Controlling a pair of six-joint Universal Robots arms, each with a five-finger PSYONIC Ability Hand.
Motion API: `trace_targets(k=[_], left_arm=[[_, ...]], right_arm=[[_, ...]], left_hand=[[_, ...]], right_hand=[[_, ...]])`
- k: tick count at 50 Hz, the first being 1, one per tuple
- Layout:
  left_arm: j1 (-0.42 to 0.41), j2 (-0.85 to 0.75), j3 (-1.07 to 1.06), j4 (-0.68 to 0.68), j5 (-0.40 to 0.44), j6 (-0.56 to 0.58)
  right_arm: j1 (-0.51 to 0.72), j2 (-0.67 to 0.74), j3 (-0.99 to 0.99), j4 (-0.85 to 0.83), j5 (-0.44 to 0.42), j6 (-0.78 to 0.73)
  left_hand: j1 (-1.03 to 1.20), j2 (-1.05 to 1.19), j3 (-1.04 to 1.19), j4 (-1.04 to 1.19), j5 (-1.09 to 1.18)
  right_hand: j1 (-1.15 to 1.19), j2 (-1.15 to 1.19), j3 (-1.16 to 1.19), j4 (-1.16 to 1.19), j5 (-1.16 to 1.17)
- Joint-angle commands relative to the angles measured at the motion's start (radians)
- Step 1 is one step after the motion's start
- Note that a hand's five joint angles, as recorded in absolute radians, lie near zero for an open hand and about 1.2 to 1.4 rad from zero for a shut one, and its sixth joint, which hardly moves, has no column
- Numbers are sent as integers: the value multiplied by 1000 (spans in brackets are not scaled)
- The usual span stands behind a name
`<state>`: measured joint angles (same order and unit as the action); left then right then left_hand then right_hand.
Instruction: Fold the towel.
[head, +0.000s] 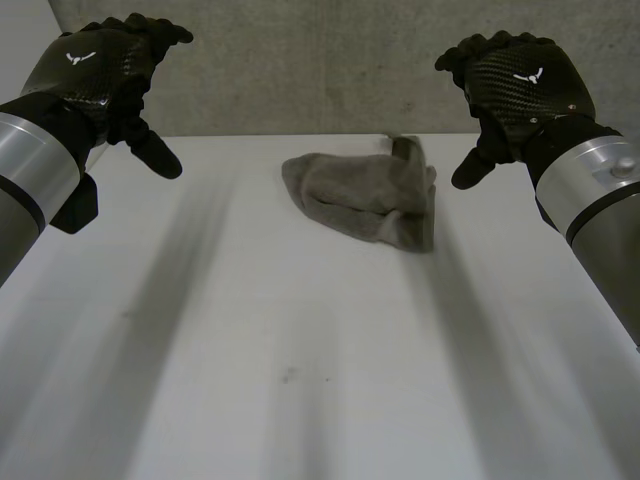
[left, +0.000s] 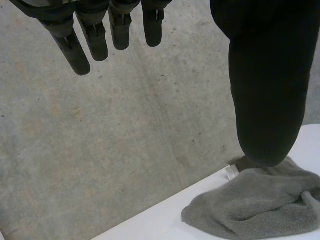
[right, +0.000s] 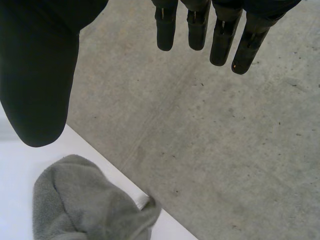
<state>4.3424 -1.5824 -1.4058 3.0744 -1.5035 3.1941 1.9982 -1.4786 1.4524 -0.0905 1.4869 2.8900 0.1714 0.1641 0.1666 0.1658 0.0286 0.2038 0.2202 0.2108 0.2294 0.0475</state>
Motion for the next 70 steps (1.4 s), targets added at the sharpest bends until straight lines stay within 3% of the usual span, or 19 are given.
trace_targets(k=[1,20,31,41,47,50,55,65,70], left_arm=[[-1,-1,-2,0,0,0],[0,-2,-2,1,0,0],[-1,-7,-19,30,0,0],[-1,-28,-21,64,-1,3],[2,-51,-21,82,-1,3],[2,-54,-24,87,-1,3],[6,-70,-28,98,-3,3],[8,-88,-28,102,-1,3],[8,-96,-28,102,-1,3]], right_arm=[[1,4,2,0,-10,0],[-4,47,3,-9,-8,3],[-9,336,-107,-38,-7,5],[-4,708,-378,-262,-11,-26],[-4,908,-593,-259,-40,-121],[-4,943,-639,-249,-48,-135],[-4,1040,-785,-197,-48,-143],[-6,1117,-909,-85,-46,-178],[-6,1129,-928,-65,-40,-205]], left_hand=[[3,10,8,9,-29],[3,10,8,9,-29],[3,10,8,9,-29],[3,10,8,9,-29],[3,10,8,9,-29],[3,10,8,9,-29],[3,10,8,9,-29],[3,10,8,9,-29],[3,10,8,9,-29]], right_hand=[[-29,-46,-36,-55,-48],[-29,-46,-36,-55,-48],[-29,-46,-36,-55,-48],[-29,-46,-36,-55,-48],[-29,-46,-36,-55,-48],[-29,-46,-36,-55,-48],[221,204,214,195,203],[324,308,317,299,306],[605,589,598,580,587]])
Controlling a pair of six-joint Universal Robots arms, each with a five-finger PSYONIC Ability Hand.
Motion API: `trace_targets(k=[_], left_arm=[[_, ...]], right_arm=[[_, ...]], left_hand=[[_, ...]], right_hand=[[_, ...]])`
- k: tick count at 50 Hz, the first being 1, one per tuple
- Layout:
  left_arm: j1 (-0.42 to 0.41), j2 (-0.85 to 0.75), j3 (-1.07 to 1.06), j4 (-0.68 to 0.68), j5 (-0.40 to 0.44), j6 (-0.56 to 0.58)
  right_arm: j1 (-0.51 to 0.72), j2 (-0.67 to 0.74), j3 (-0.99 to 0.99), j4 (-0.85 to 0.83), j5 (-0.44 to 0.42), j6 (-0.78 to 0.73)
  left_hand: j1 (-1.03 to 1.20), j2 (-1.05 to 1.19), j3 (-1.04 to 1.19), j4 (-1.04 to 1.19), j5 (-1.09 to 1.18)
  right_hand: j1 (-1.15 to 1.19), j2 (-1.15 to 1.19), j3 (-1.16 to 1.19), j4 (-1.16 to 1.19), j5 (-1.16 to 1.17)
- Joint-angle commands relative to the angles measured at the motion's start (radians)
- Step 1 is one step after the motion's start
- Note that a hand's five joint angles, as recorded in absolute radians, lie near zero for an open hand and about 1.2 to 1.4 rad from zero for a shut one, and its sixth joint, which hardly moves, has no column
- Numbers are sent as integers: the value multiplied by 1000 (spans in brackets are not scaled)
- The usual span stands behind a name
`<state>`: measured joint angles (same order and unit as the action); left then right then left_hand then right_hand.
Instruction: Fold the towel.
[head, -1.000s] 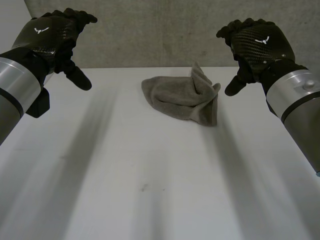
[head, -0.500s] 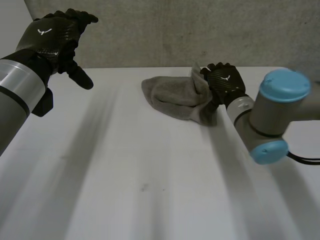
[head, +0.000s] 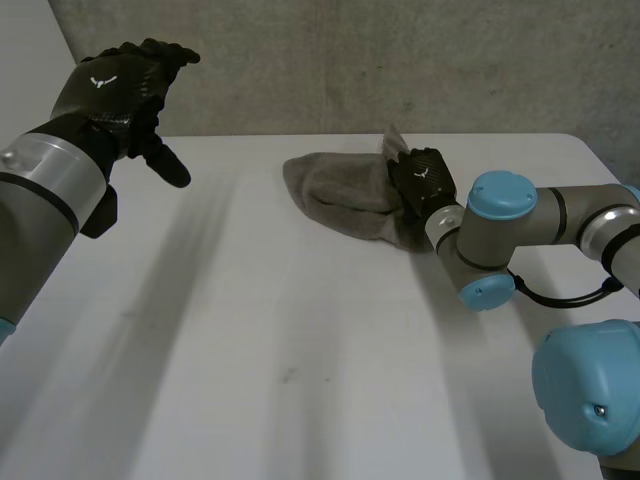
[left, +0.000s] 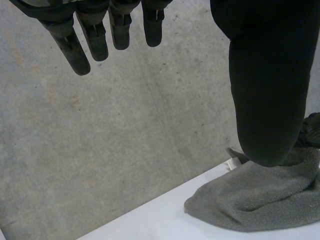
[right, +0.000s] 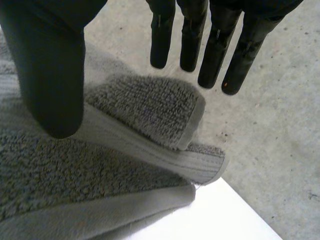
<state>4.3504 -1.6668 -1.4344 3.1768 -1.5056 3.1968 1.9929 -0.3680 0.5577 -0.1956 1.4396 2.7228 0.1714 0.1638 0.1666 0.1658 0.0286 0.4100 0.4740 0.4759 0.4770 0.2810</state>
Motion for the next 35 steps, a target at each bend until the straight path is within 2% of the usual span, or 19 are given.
trace_targets(k=[1,2,4,5,6,7,8,15,18,22,23,25,26,28,29,31,35], left_arm=[[0,-14,0,0,1,0],[0,-14,0,0,1,0],[0,-14,0,0,1,0],[0,-14,0,0,1,0],[2,-14,-1,0,1,0],[2,-14,-1,0,1,0],[0,-14,-1,0,1,0],[2,-13,-3,0,1,0],[2,-11,-3,0,-1,0],[0,-5,-6,0,1,0],[0,-5,-6,0,1,0],[0,-5,-6,0,-1,0],[0,-5,-6,0,-1,0],[0,-10,-6,0,-1,-2],[0,-10,-6,0,-1,-2],[0,-13,-4,2,1,0],[-2,-16,-4,2,-1,-2]], right_arm=[[0,20,-35,48,7,-44],[0,20,-35,48,7,-44],[-3,26,-45,67,8,-52],[-3,26,-45,67,9,-52],[-5,29,-48,74,9,-57],[-5,29,-48,74,9,-57],[-6,29,-47,79,9,-63],[-5,-26,-13,85,18,-84],[0,-106,59,87,10,-86],[6,-296,248,82,-14,-84],[6,-296,249,82,-14,-84],[15,-441,396,81,-39,-84],[15,-442,396,81,-39,-84],[18,-576,540,85,-62,-84],[18,-577,541,85,-62,-84],[56,-699,673,93,-70,-72],[125,-787,802,96,-74,-71]], left_hand=[[3,11,8,9,-29],[3,11,8,9,-29],[3,11,8,9,-29],[3,11,8,9,-29],[3,11,8,9,-29],[3,11,8,9,-29],[3,11,8,9,-29],[3,11,8,9,-29],[3,11,8,9,-29],[3,11,8,9,-29],[3,11,8,9,-29],[3,11,8,9,-29],[3,11,8,9,-29],[3,11,8,9,-29],[3,11,8,9,-29],[3,11,8,9,-29],[3,11,8,9,-29]], right_hand=[[493,429,427,426,448],[494,430,428,427,449],[707,643,641,640,662],[708,644,643,641,663],[862,798,797,795,817],[864,800,798,797,818],[985,921,919,918,940],[986,922,920,919,941],[986,922,920,919,941],[986,922,920,919,941],[986,922,920,919,941],[986,922,920,919,941],[986,922,920,919,941],[986,922,920,919,941],[986,922,920,919,941],[986,922,920,919,941],[986,922,920,919,941]])
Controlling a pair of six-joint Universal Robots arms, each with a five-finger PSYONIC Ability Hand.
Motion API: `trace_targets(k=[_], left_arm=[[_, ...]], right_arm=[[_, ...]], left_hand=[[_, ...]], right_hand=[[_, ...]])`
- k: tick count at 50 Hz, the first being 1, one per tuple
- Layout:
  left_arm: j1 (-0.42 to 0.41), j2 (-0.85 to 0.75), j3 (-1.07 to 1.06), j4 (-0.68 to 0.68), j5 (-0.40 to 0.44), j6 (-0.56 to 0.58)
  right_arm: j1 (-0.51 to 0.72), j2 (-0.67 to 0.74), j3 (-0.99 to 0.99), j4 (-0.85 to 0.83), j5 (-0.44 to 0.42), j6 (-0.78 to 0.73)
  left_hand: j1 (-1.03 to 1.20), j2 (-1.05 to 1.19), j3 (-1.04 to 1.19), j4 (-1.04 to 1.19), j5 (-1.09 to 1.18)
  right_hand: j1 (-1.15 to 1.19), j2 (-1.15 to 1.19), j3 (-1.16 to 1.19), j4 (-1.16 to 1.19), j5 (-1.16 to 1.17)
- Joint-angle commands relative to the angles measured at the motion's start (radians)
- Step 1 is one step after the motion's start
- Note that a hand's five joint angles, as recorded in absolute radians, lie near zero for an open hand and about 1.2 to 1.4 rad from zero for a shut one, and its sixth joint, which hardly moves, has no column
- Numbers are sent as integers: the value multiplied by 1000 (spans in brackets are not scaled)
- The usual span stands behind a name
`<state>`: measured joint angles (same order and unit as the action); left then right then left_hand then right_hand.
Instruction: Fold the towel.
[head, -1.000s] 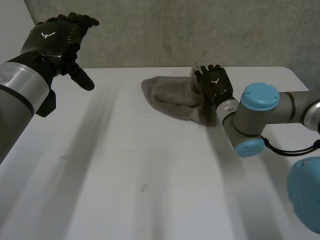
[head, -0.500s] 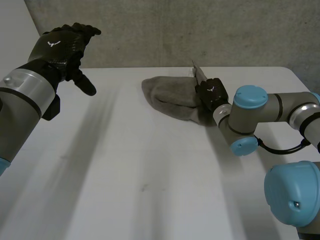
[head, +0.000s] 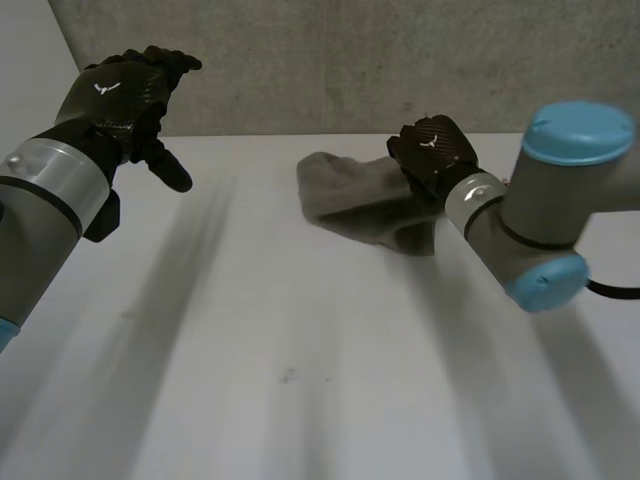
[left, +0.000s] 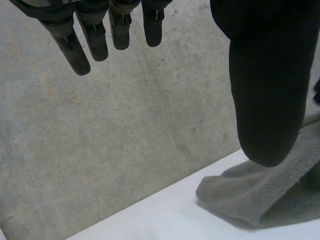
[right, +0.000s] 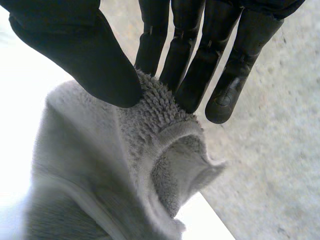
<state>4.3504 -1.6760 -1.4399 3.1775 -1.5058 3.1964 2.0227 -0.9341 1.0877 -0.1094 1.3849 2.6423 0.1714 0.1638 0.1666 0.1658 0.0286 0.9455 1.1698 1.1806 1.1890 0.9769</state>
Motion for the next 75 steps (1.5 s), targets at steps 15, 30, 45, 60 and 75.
trace_targets(k=[15,30,45,60,75], left_arm=[[-17,-16,-48,35,-5,0],[-137,-48,-120,58,-14,-6],[-407,-332,-56,102,9,31],[-433,-596,75,134,148,468],[-425,-610,142,174,23,464]], right_arm=[[350,-354,566,24,-43,18],[-1,-473,551,74,155,148],[-193,-491,715,60,103,139],[-297,-526,842,7,17,139],[-296,-526,853,4,13,139]], left_hand=[[3,11,8,9,-29],[42,50,47,48,10],[60,67,65,65,28],[107,114,112,112,75],[1224,1231,1229,1229,1192]], right_hand=[[-417,-641,-652,-661,-623],[-771,-995,-1006,-1014,-977],[-771,-995,-1006,-1014,-977],[-771,-995,-1006,-1014,-977],[-771,-995,-1006,-1014,-977]])
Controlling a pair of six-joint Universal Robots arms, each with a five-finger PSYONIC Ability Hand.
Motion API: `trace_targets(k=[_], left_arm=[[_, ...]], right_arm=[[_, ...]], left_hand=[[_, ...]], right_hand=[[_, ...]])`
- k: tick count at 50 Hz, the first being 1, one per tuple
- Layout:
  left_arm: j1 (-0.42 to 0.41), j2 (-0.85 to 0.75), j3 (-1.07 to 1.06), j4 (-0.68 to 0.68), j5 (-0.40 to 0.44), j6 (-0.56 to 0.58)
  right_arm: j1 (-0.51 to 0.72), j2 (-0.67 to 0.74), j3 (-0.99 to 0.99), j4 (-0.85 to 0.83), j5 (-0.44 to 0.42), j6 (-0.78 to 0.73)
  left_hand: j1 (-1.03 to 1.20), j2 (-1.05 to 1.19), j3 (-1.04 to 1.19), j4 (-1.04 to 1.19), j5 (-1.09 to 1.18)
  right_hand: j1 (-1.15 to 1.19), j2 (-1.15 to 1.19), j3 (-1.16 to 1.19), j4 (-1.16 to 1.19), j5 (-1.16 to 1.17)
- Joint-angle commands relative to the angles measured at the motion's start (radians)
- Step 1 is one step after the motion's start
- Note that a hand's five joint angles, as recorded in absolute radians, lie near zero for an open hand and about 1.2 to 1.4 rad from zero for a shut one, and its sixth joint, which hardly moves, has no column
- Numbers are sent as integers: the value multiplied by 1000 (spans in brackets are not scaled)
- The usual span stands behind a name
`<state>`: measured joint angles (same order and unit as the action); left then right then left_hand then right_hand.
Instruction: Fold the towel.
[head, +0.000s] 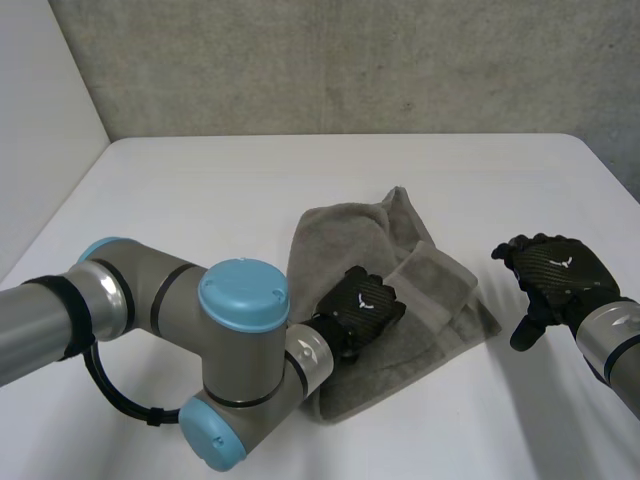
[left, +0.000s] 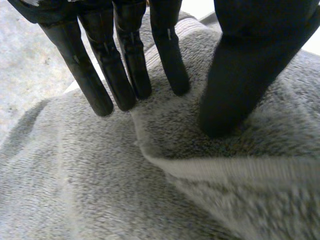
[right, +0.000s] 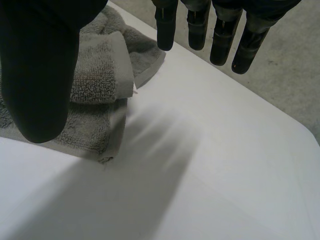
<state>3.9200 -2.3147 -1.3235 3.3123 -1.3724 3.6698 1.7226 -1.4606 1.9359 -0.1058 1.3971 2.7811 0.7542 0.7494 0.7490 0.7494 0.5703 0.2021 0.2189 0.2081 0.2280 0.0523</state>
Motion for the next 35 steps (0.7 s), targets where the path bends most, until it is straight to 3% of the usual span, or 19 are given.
trace_targets(k=[1,3,4,8,11,17,20,22,23,25,26,28,31,35], left_arm=[[5,29,26,39,-111,-10],[15,47,30,91,-245,-7],[15,47,30,92,-246,-7],[79,57,30,125,-387,-2],[140,84,9,121,-445,-4],[197,136,-89,135,-439,-10],[196,170,-144,148,-373,-11],[183,201,-175,158,-266,-10],[183,201,-175,158,-266,-10],[165,219,-177,159,-145,-7],[165,219,-177,159,-145,-7],[163,218,-161,159,-36,-4],[163,212,-148,159,15,-2],[165,186,-128,156,149,1]], right_arm=[[5,0,5,0,0,0],[6,0,8,0,-1,0],[6,0,8,0,-1,0],[9,-1,12,3,-3,0],[26,-12,20,14,-3,5],[106,-20,23,20,10,9],[126,-20,11,17,20,9],[124,-20,9,11,19,6],[124,-20,9,11,19,6],[123,-18,5,12,16,0],[123,-18,5,12,16,0],[123,-15,6,15,13,0],[123,-14,9,14,11,2],[123,-10,17,8,10,3]], left_hand=[[642,647,647,647,651],[642,647,647,647,651],[642,647,647,647,651],[642,647,647,647,651],[642,647,647,647,651],[642,647,647,647,651],[478,483,483,483,487],[127,132,133,132,137],[126,131,131,131,135],[-251,-246,-246,-246,-242],[-253,-248,-248,-248,-244],[-332,-327,-327,-327,-323],[-332,-327,-327,-327,-323],[-323,-319,-318,-319,-314]], right_hand=[[-28,-44,-34,-53,-52],[-28,-44,-34,-53,-52],[-28,-44,-34,-53,-52],[-28,-44,-34,-53,-52],[-28,-44,-34,-53,-52],[-28,-44,-34,-53,-52],[-28,-44,-34,-53,-52],[-28,-44,-34,-53,-52],[-28,-44,-34,-53,-52],[-28,-44,-34,-53,-52],[-28,-44,-34,-53,-52],[-28,-44,-34,-53,-52],[-28,-44,-34,-53,-52],[-28,-44,-34,-53,-52]])
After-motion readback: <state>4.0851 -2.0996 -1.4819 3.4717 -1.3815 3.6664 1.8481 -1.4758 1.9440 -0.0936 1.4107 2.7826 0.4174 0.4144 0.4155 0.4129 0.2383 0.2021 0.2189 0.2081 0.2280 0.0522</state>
